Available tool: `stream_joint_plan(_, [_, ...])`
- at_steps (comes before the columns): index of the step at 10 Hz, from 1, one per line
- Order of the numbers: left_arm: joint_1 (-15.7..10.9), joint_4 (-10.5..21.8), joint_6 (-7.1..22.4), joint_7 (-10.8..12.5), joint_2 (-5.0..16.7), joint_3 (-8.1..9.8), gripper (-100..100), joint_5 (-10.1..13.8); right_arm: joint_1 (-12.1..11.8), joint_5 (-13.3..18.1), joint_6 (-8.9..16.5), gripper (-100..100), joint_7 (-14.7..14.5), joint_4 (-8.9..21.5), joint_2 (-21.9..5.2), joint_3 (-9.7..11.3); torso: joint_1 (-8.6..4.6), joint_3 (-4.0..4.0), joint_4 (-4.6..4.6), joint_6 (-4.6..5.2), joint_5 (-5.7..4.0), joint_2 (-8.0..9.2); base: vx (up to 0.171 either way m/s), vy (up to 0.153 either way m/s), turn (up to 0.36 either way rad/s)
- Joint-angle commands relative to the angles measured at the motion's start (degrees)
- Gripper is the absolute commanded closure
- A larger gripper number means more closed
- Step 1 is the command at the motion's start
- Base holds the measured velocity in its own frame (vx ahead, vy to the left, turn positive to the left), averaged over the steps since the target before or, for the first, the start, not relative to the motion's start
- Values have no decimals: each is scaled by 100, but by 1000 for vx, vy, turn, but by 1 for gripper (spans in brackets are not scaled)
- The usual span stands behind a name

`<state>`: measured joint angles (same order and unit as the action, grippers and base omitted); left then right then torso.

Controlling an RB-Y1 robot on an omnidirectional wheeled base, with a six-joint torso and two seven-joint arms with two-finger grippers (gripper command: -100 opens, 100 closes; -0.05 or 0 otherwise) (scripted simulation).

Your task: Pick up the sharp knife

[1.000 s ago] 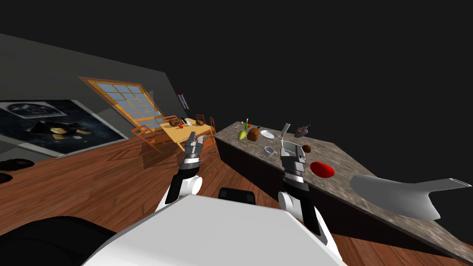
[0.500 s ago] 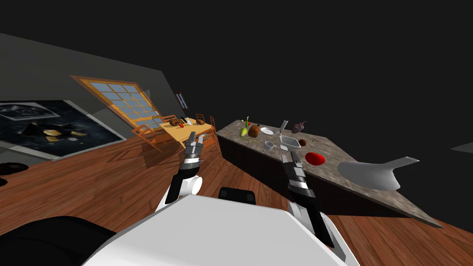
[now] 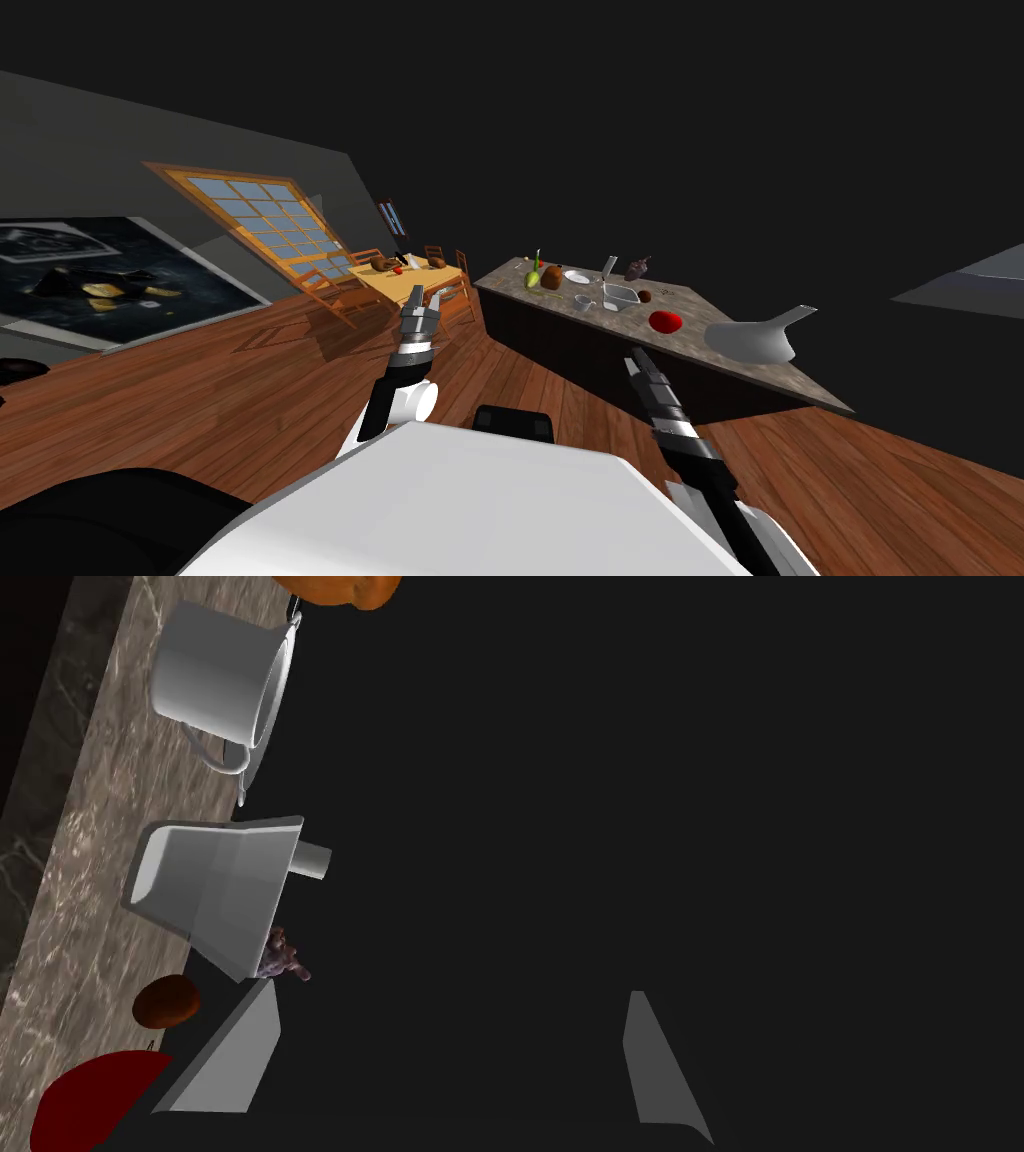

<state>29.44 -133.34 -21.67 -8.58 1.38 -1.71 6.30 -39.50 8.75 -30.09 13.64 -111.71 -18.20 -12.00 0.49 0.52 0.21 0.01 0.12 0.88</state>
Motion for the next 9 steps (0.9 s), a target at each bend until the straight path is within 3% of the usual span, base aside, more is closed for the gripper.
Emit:
stream_joint_plan(1, [0,0,0,0,0,0,0,0,-105,255,37,-100,44,242,-246,-123,0,0,0,0,0,0,-217,115,-34])
stream_joint_plan(5, [1,0,0,0,0,0,0,0,-542,846,-109,-100,150,821,-865,-326,0,-23,-8,-3,1,-42,-133,121,14])
stream_joint_plan(6, [1,0,0,0,0,0,0,0,-542,846,-109,-100,150,821,-865,-326,-7,-30,-11,-3,0,-53,-44,60,7])
stream_joint_plan(9, [2,0,0,0,1,1,0,0,-880,1311,-271,-100,182,1196,-1392,-374,-21,-52,-19,-5,-4,-91,6,74,92])
